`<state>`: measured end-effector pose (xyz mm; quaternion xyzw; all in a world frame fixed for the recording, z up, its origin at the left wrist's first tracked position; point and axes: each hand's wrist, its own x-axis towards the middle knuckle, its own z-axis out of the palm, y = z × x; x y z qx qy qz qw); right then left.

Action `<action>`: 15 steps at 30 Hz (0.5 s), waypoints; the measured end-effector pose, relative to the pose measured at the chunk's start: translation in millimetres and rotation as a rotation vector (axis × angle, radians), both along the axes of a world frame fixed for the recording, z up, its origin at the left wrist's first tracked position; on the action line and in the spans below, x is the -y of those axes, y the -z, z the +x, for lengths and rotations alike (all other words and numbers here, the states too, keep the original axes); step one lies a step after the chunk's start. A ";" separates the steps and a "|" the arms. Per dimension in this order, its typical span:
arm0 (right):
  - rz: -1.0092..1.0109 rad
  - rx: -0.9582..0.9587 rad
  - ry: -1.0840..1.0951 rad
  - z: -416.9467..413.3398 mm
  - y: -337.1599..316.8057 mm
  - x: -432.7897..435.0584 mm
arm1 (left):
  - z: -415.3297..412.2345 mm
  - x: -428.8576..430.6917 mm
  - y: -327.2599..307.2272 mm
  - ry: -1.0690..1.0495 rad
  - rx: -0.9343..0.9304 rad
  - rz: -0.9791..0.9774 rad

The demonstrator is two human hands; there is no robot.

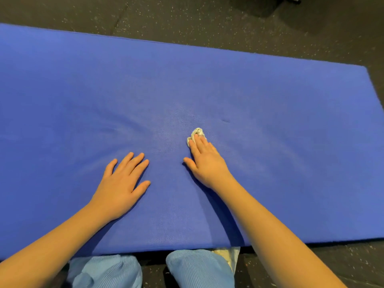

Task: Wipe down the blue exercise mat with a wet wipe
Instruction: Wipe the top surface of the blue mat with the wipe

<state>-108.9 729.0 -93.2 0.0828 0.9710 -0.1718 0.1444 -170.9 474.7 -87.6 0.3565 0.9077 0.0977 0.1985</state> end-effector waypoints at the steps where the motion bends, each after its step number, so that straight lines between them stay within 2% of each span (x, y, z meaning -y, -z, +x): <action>1: -0.016 0.004 0.059 -7.7 2.0 1.6 | -3.3 -0.9 1.0 0.004 0.006 0.011; 3: -0.080 0.007 0.091 -15.4 4.1 14.1 | -11.7 -4.1 2.8 0.008 0.019 0.029; 7: -0.150 -0.057 -0.069 -7.4 0.7 23.3 | -30.7 -19.6 8.6 -0.008 -0.003 0.046; 13: -0.124 -0.102 0.177 -36.1 4.2 -3.4 | -36.0 -23.1 13.6 0.019 -0.033 0.063; 15: -0.156 -0.080 0.152 -40.8 4.3 4.5 | -42.1 -25.4 13.7 0.032 -0.042 0.066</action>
